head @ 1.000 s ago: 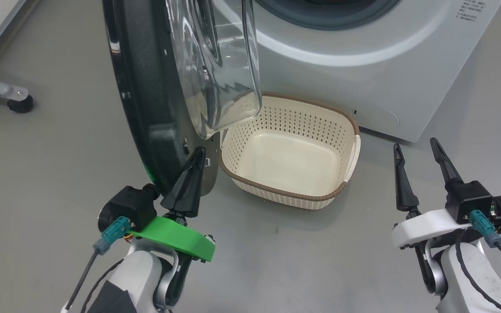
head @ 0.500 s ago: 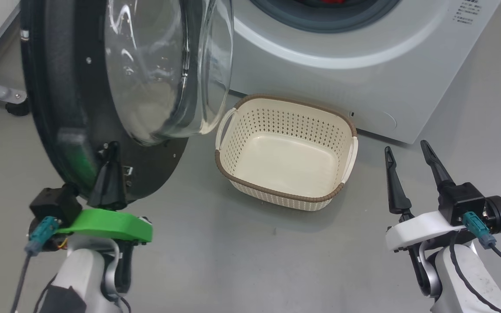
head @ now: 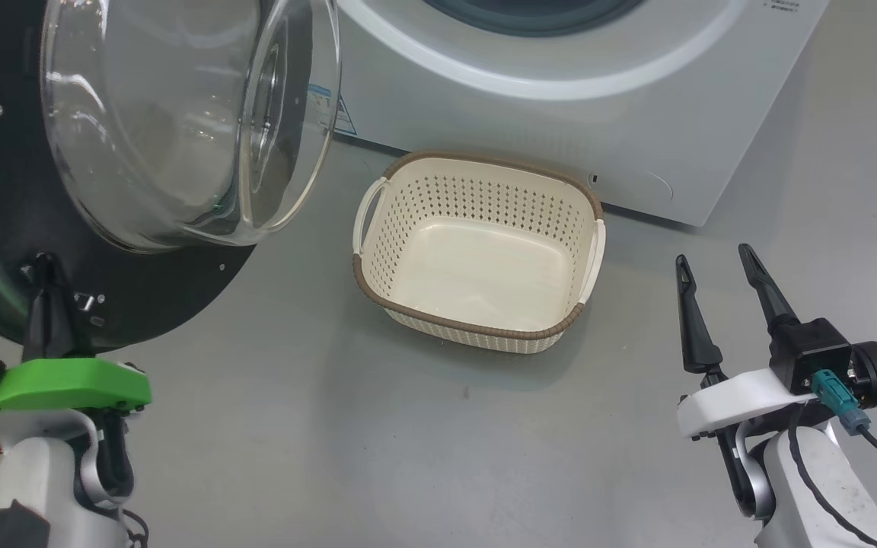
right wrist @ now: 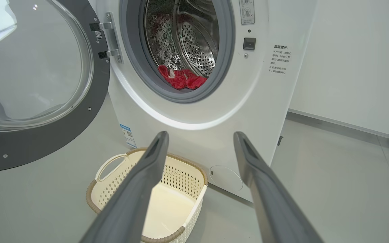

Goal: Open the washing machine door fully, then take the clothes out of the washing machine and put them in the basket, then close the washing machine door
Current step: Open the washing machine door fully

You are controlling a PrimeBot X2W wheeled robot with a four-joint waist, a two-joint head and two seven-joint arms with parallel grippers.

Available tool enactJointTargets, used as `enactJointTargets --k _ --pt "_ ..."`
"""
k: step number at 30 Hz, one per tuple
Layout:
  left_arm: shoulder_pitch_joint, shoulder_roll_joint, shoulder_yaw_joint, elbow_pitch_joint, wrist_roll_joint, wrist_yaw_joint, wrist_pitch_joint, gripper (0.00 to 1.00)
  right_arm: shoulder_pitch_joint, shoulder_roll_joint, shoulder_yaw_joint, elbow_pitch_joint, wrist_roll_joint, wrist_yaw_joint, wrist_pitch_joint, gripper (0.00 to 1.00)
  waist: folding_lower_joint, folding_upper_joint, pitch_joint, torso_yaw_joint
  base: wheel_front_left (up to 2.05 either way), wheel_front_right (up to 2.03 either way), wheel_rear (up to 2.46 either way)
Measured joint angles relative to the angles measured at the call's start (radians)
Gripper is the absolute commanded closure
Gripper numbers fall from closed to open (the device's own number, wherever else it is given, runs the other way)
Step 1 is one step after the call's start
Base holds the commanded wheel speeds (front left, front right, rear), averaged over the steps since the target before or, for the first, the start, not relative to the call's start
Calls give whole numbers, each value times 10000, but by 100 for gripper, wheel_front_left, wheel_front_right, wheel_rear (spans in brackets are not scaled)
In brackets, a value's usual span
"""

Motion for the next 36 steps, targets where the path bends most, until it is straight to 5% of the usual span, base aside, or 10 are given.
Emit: enactJointTargets --k 27,36 --pt "-1737 1099 2257 1921 -132 134 0 100 -114 -111 -209 -82 -303 178 0 0 0 0 894 -640 0 0 0" --pt "-1977 1083 2261 1983 163 148 -2 100 -245 -82 -372 -65 -301 251 0 0 0 0 884 -739 0 0 0"
